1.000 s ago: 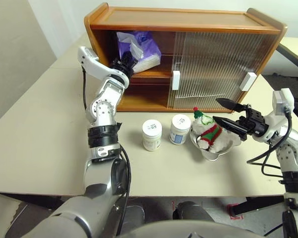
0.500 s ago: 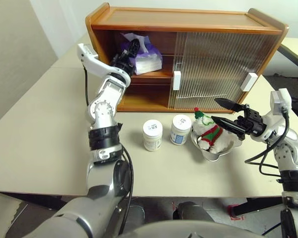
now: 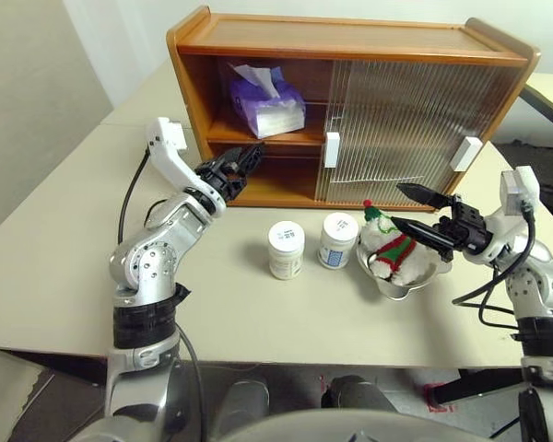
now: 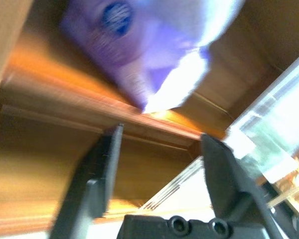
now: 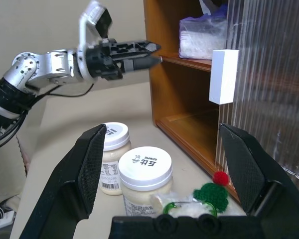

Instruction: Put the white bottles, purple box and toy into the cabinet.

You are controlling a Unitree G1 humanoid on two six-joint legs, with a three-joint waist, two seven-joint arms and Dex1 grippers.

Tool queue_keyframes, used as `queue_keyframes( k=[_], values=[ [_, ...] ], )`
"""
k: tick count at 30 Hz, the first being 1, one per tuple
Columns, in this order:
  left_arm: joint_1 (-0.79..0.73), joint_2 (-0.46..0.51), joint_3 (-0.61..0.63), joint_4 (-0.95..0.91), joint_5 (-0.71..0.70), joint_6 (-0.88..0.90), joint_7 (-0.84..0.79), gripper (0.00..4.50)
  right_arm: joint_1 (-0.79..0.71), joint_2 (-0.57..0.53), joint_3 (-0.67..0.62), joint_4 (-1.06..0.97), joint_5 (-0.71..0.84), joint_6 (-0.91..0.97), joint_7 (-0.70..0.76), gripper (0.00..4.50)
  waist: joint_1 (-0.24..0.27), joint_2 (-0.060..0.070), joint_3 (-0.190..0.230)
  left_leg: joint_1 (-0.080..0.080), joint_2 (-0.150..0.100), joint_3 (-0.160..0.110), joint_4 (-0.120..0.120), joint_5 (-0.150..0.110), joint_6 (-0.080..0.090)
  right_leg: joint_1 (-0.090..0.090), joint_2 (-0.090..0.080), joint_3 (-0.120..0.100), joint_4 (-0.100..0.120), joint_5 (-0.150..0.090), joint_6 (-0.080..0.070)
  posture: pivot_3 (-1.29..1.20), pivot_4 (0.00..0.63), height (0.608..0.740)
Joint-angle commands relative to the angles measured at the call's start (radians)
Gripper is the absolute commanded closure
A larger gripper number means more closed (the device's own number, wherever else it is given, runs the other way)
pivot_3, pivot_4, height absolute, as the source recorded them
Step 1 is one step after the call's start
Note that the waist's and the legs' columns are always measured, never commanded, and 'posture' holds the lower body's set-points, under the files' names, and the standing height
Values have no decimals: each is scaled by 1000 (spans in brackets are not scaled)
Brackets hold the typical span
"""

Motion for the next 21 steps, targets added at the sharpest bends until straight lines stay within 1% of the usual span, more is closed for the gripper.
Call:
queue_keyframes(
  k=[1, 2, 3, 6, 9, 16, 21],
  values=[
    [-6, -2, -49, 10, 55, -53, -55, 2760, 9, 7, 16, -2, -9, -8, 2, 0, 2, 0, 0, 1, 0, 0, 0, 0, 0, 0, 0, 0, 0, 0, 0, -53, 0, 740],
    [-19, 0, -58, 24, 78, -74, -65, 3088, 9, 7, 15, -2, -10, -7, 2, 0, 2, 0, 0, 1, 0, 0, 0, 0, 0, 1, 0, 0, 0, 0, 0, -55, 0, 740],
    [-30, 4, -68, 38, 101, -92, -74, 3509, 9, 7, 15, -1, -10, -7, 2, 0, 2, 0, 0, 1, 0, 0, 0, 0, 0, 0, 0, 0, 0, 0, 0, -56, 0, 740],
    [-64, 19, -104, 102, 179, -142, -104, 4475, 11, 6, 14, 2, -11, -9, 2, 0, 2, 0, 0, 1, 0, 0, 0, 0, 0, 0, 0, 0, 0, 1, -1, -59, 0, 740],
    [-97, 16, -119, 169, 236, -188, -118, 4475, 15, 6, 14, 1, -12, -10, 1, 0, 1, 0, 0, 1, 1, 0, 0, 0, 0, 0, 0, 0, 0, 1, -1, -64, 0, 740],
    [-219, -18, -145, 438, 400, -334, -114, 4475, 26, 12, 12, -3, -9, -14, -8, 0, 1, 0, 0, -1, 1, 0, 0, 0, 1, -1, 0, 0, 0, 0, 0, -81, 0, 740],
    [-273, -35, -134, 574, 464, -426, -118, 4475, 33, 10, 10, -15, -6, -10, -14, 0, -6, 0, 0, -1, 1, 0, 0, 0, 1, -1, 0, 0, -1, 0, 1, -89, 0, 740]
  ],
)
